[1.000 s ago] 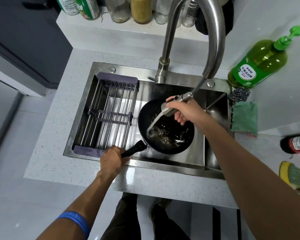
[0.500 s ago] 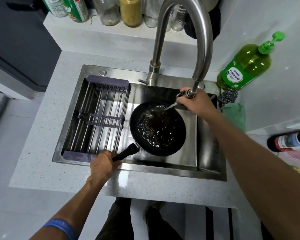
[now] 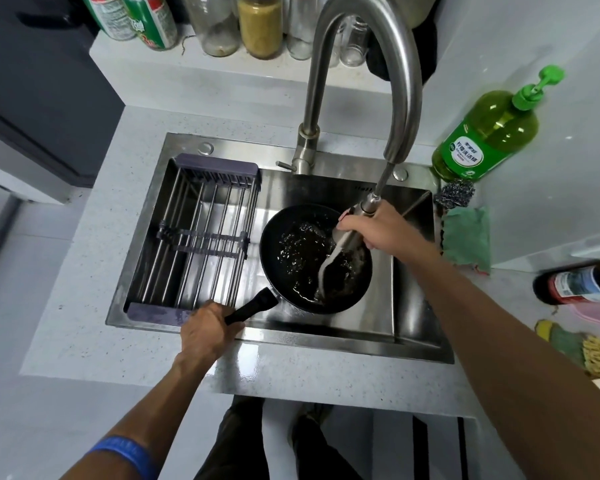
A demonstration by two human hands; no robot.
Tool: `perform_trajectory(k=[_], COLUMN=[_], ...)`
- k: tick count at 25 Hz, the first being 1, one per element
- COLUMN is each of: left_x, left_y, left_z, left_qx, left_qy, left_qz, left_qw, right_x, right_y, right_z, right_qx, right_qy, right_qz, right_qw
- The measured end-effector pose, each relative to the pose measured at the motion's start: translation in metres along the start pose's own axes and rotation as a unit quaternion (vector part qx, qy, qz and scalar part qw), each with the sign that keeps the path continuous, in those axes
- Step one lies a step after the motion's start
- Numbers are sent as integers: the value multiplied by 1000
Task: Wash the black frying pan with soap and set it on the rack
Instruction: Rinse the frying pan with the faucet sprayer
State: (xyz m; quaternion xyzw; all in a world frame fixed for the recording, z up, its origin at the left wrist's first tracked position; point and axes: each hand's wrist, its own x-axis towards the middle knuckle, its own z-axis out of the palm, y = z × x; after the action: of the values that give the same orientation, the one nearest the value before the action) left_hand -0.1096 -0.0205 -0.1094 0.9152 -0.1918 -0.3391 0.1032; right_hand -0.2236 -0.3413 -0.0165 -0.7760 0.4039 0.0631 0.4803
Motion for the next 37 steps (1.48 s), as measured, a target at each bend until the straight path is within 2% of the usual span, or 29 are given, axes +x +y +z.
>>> perform_trajectory(k=[2, 3, 5, 6, 9, 13, 16, 18, 21, 25, 28, 31, 33, 34, 36, 37], left_x=[-2, -4, -6, -5, 14, 43, 56, 55, 44, 22, 5, -8, -11, -14, -17, -18], left_y=[3, 7, 25, 35, 57, 66, 69, 74, 88, 82, 74, 76, 76, 77, 83, 86], left_z=[-1, 0, 5, 12, 41, 68, 75, 68, 45, 29, 33, 29, 25, 23, 19, 16], left_qx=[49, 141, 329, 347, 305, 276, 223, 182, 158, 157, 121, 46, 25, 6, -108, -119], left_qy=[2, 3, 8, 4, -16, -8, -7, 7, 22, -6, -35, -72, -92, -106, -133, -130], left_qz=[2, 12, 57, 92, 144, 93, 71, 69, 81, 76, 84, 76, 81, 90, 89, 112], left_qw=[999, 990, 943, 933, 941, 957, 972, 981, 984, 985, 988, 993, 992, 990, 981, 978], right_x=[6, 6, 2, 0, -2, -11, -30, -40, -57, -65, -64, -66, -66, -65, -65, -65], right_y=[3, 6, 4, 2, 0, 14, 26, 36, 59, 98, 113, 117, 110, 104, 84, 74], right_z=[-7, -10, -3, 5, 18, -1, 1, 2, 10, 34, 42, 40, 33, 29, 18, 14], right_qx=[-14, -31, -45, -33, 2, -100, -38, 24, 26, 90, 180, 349, 411, 413, 384, 358], right_qy=[38, 60, 78, 77, 91, 169, 162, 162, 162, 118, 114, 98, 126, 154, 208, 216], right_qz=[-1, 6, 19, 21, 24, -4, -49, -41, 7, 164, 266, 303, 275, 246, 181, 153], right_qw=[999, 998, 996, 996, 996, 981, 985, 986, 986, 975, 940, 882, 860, 863, 882, 895])
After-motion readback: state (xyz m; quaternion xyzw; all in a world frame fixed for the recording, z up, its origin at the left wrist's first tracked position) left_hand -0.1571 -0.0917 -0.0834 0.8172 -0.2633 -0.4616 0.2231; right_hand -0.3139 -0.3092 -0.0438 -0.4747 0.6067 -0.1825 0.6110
